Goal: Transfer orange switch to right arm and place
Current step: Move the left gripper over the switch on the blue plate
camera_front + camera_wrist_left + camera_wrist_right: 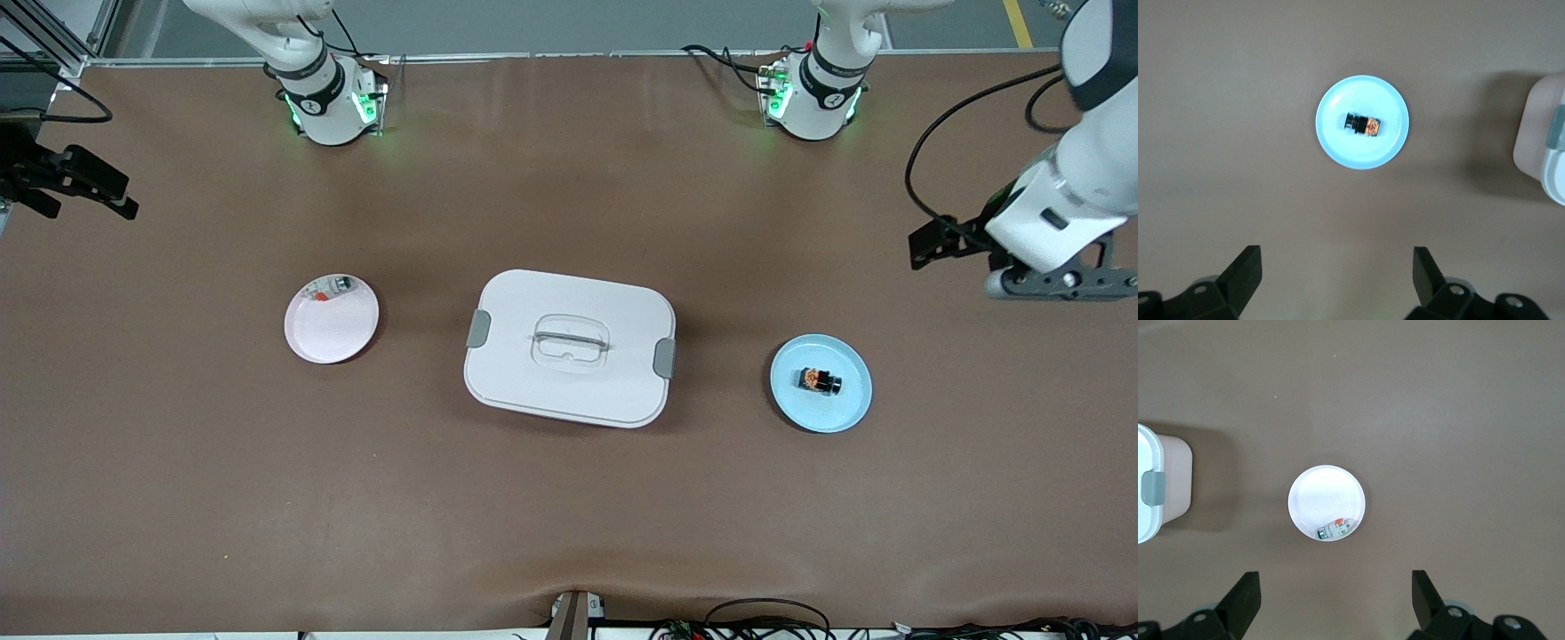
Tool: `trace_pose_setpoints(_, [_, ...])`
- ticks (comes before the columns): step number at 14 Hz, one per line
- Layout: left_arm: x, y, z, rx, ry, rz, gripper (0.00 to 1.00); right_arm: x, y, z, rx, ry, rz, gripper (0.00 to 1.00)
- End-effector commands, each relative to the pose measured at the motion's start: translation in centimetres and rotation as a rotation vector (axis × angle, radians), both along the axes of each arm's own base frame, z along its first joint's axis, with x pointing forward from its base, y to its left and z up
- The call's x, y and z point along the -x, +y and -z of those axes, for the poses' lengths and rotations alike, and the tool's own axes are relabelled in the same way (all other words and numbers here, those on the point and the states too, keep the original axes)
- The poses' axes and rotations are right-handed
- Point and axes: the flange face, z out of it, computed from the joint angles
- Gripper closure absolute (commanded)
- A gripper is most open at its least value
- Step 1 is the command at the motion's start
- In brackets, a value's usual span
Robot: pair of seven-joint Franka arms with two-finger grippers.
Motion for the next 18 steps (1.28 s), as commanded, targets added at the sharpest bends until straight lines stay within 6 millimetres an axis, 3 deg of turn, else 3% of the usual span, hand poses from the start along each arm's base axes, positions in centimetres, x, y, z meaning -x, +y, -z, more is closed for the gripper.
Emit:
trace_pose_setpoints(1, [0.4, -0.4, 2.8, -0.005, -0.027, 0.024, 0.0, 0.4, 0.0, -0.1, -0.014, 0.018, 0.006, 0.0])
trace_pose_setpoints(6, [0.1, -0.5, 10.5, 0.003, -0.104, 0.048, 0.0, 0.4, -0.1, -0.1, -0.014, 0.018, 0.008, 0.0])
trace_pose_setpoints(12, [-0.9, -1.2, 18.5, 0.025, -0.201, 0.166, 0.0, 0.3, 0.0, -0.4, 0.007, -0.004, 0.004, 0.0])
trace_pose_setpoints(18, [-1.8, -1.6, 25.7, 0.004, -0.168, 0.283, 0.0, 0.2, -0.3, -0.4, 0.027, -0.005, 0.006, 0.0])
